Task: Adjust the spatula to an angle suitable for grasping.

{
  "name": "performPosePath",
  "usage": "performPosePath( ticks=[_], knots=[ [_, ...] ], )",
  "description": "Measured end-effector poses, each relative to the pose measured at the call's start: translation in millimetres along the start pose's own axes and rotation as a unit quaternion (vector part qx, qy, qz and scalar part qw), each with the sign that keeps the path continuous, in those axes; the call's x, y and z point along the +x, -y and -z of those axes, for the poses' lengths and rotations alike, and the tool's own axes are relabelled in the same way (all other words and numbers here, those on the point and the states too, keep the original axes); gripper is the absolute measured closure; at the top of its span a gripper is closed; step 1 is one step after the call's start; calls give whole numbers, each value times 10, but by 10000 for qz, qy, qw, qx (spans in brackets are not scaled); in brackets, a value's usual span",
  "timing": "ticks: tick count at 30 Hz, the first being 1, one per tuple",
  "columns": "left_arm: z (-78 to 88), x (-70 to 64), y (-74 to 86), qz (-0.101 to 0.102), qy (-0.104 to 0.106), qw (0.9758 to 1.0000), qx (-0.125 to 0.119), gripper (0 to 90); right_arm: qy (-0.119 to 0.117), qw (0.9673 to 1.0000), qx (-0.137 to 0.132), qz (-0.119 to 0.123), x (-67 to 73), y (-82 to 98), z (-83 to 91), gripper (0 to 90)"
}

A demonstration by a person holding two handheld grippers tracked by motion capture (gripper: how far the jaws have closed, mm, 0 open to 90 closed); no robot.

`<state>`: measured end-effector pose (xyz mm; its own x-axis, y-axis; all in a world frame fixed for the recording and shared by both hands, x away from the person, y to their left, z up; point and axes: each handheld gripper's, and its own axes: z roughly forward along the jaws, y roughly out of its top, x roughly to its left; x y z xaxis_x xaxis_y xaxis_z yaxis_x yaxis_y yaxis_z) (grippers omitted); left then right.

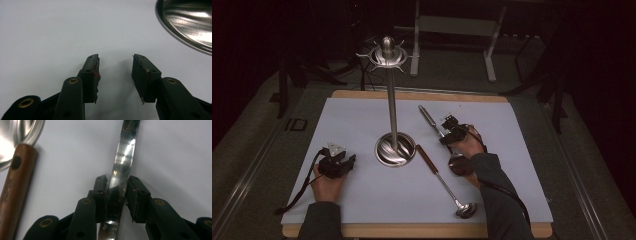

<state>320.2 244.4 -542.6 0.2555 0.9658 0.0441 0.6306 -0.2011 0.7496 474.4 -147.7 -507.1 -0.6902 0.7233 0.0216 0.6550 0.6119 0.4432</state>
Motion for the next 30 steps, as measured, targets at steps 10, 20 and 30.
performPosePath(
  ticks=[10, 20, 30],
  knots=[
    [0, -5, 0, -7, -15, 10000, -6, 570, -128, 9990, 184, 386, 66, 209, 128, 725],
    [0, -5, 0, -5, -21, 10000, -3, 567, -151, 9954, 454, 826, 88, 452, 291, 743],
    [0, -6, 0, -7, -32, 10000, -2, 564, -293, 9897, 710, 1210, 41, 730, 454, 746]
  ],
)
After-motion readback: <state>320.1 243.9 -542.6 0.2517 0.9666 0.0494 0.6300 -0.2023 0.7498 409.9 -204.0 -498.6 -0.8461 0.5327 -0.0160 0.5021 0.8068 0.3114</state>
